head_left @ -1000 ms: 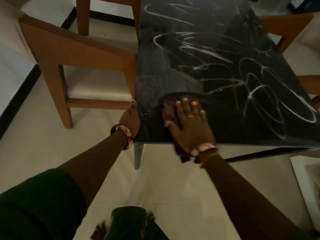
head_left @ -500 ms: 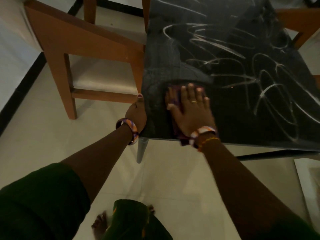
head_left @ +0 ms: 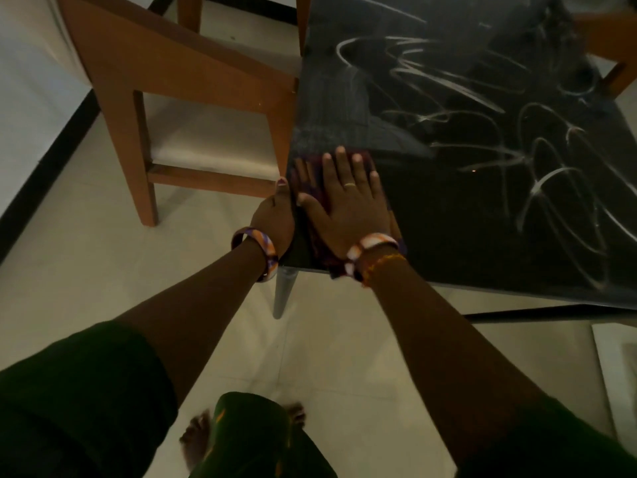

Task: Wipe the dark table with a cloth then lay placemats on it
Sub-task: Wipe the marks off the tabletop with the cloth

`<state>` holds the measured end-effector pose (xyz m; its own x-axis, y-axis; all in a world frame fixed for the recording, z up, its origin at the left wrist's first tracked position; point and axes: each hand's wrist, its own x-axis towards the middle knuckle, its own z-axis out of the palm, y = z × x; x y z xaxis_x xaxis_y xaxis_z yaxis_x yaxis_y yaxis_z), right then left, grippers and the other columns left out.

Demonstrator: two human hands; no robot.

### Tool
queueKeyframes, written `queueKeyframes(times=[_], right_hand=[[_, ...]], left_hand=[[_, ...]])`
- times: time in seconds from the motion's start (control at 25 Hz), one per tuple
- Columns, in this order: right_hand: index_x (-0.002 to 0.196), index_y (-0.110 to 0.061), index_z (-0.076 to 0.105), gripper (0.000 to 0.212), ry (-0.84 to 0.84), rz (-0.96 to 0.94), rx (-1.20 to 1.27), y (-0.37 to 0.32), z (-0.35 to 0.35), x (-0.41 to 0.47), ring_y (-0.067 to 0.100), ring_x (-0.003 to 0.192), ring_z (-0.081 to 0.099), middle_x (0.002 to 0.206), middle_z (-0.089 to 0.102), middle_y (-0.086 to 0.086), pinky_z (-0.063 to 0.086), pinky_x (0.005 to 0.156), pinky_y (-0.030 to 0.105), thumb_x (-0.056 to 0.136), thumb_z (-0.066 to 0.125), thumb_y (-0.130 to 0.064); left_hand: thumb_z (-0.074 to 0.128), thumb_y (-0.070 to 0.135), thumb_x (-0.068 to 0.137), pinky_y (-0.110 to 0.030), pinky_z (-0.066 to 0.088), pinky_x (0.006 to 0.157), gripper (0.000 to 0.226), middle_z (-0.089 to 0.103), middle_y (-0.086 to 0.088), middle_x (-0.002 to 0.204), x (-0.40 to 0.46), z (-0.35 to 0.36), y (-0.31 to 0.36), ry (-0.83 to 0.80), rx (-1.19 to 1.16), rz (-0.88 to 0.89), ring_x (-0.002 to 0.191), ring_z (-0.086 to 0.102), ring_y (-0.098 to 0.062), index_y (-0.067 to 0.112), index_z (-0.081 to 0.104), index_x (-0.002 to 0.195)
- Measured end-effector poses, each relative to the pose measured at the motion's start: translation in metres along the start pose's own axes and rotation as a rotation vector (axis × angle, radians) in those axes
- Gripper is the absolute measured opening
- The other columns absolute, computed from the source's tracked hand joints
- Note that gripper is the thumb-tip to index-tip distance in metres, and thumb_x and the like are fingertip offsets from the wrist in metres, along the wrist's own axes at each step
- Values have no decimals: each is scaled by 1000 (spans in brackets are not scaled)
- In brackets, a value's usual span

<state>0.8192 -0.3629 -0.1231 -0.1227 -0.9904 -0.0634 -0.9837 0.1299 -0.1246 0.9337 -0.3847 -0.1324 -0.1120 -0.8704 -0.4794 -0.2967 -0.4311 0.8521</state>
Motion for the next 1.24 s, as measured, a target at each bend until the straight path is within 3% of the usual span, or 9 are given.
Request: queueKeyframes(times=[0.08, 0.24, 0.4, 0.56, 0.8, 0.92, 1.08, 1.16, 1.24], right_hand=[[152, -16, 6, 75, 59, 106, 10, 40, -6, -17, 24, 146, -3, 159, 0, 6, -5, 116, 39, 95, 30, -57], [152, -14, 8, 72, 90, 474, 103, 99, -23, 0, 27, 146, -2, 159, 2, 11, -2, 119, 43, 96, 32, -53], [152, -19, 8, 66, 14, 235, 54, 37, -12, 44, 29, 146, -6, 159, -3, 10, -6, 117, 45, 98, 22, -53], [151, -23, 0, 68, -33, -58, 12, 0, -1, 1, 25, 146, -9, 159, -9, 5, -10, 115, 39, 97, 21, -56], [152, -17, 9, 66, 32, 417, 20, 91, -20, 32, 29, 146, -4, 159, 0, 10, -3, 118, 44, 98, 24, -52], [152, -15, 7, 66, 12, 302, 67, 52, -16, 77, 29, 146, -5, 159, -1, 10, -5, 116, 44, 98, 23, -51], [152, -20, 4, 67, -13, -24, 17, 17, -5, 32, 26, 146, -6, 159, -4, 6, -8, 115, 39, 97, 22, -55], [152, -21, 7, 68, 18, 17, -24, 46, -6, 5, 26, 146, -3, 159, -1, 6, -5, 116, 40, 97, 25, -55], [152, -19, 10, 67, 40, 230, -30, 80, -15, 7, 27, 146, -1, 159, 2, 7, -2, 118, 42, 97, 26, -54]], left_hand=[[12, 49, 98, -22, 37, 62, 64, 57, -8, 101, -1, 0, 0, -17, 4, -20, 92, 54, -22, 7, 56, 119], [12, 48, 98, -23, 36, 71, 62, 55, -7, 104, 1, 1, 0, -1, -8, -14, 89, 49, -16, 7, 53, 120], [12, 48, 99, -25, 34, 78, 64, 56, -9, 106, 4, 2, -2, 9, 8, -21, 93, 50, -18, 6, 53, 122], [12, 47, 99, -23, 37, 74, 63, 57, -8, 102, 5, 1, -2, 7, 16, -3, 98, 54, -24, 7, 56, 121], [12, 48, 98, -22, 34, 63, 64, 52, 0, 83, 6, 2, -4, 16, 74, 7, 80, 50, -15, 6, 55, 118], [11, 48, 98, -20, 36, 69, 65, 56, -4, 96, 10, 2, -7, 27, 88, 24, 84, 51, -16, 5, 54, 120], [9, 50, 97, -28, 34, 86, 69, 58, -14, 114, 13, 1, -10, 26, 104, 23, 100, 52, -26, 5, 54, 123], [10, 50, 97, -30, 36, 90, 69, 58, -15, 116, 13, 0, -10, 28, 105, 13, 103, 54, -27, 5, 54, 122], [10, 49, 98, -30, 36, 93, 66, 56, -15, 120, 12, 0, -9, 28, 103, 14, 109, 53, -27, 5, 52, 124]])
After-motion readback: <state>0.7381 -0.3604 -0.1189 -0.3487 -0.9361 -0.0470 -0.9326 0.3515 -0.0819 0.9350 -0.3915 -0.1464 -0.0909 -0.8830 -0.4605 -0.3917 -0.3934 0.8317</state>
